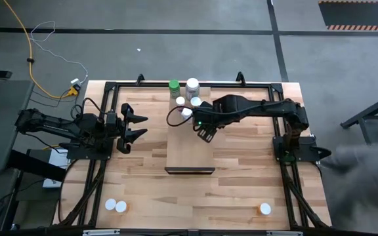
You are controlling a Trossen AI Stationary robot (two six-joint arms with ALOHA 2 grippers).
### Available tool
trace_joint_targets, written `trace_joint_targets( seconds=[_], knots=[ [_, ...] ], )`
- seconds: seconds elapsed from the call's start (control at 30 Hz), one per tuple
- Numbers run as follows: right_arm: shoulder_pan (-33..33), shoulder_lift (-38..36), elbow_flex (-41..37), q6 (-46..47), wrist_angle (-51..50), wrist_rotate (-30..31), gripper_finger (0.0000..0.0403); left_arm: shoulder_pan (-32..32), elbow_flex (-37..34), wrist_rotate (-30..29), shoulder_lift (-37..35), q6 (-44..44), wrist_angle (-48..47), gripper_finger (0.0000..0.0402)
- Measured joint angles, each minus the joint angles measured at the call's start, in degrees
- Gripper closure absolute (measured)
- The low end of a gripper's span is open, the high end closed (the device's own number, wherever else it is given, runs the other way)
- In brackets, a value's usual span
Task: Pick and place medicine bottles onto shelf by color
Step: Put the orange pill bottle on the shelf
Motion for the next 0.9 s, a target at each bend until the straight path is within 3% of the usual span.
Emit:
trace_joint_targets(
  seconds=[0.9],
  knots=[
    [-2.3, 1.2, 0.0, 2.5, 2.5, -3.0, 0.0199, 0.0, 0.0, 0.0, 0.0, 0.0, 0.0, 0.0188]
  ],
)
